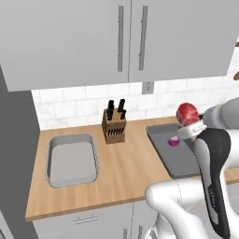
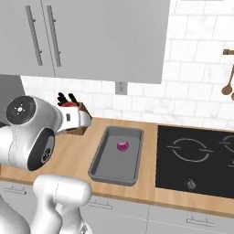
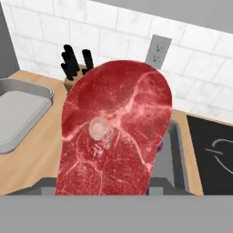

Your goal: Place one onion and one steak in each tupperware on the nearby counter, to pack two identical lunches.

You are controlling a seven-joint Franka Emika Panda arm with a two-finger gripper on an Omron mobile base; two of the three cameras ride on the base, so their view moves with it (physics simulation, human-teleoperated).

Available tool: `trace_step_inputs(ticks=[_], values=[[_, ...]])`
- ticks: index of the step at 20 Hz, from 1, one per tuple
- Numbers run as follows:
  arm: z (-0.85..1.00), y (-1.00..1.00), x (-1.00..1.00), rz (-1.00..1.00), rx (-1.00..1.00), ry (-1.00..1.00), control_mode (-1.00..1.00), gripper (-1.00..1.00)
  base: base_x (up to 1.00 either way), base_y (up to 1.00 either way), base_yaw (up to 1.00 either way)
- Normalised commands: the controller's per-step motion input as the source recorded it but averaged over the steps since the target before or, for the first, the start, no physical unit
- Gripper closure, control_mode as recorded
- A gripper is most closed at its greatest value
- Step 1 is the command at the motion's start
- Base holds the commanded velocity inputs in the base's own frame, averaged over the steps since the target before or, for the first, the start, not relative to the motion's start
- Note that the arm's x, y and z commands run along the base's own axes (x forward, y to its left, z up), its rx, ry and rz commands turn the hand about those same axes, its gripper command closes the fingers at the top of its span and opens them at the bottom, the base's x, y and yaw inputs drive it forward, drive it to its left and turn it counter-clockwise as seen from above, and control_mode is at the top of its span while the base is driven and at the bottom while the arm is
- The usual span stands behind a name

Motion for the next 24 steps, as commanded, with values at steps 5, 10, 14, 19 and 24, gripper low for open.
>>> trace_step_inputs(ticks=[5, 10, 14, 19, 24], values=[[-1.0, -0.95, -0.02, 0.0, 0.0, 0.16, -1.0, 1.0, 0.0, 0.0, 0.0], [-0.99, -0.53, 0.29, 0.01, 0.0, 0.18, -1.0, 1.0, 0.0, 0.0, 0.0], [-0.87, -0.04, 0.75, 0.07, -0.01, 0.03, -1.0, 1.0, 0.0, 0.0, 0.0], [-0.69, 0.0, 0.93, 0.06, -0.01, 0.0, -1.0, 1.0, 0.0, 0.0, 0.0], [-0.64, -0.07, 0.71, 0.06, 0.0, 0.06, -1.0, 1.0, 0.0, 0.0, 0.0]])
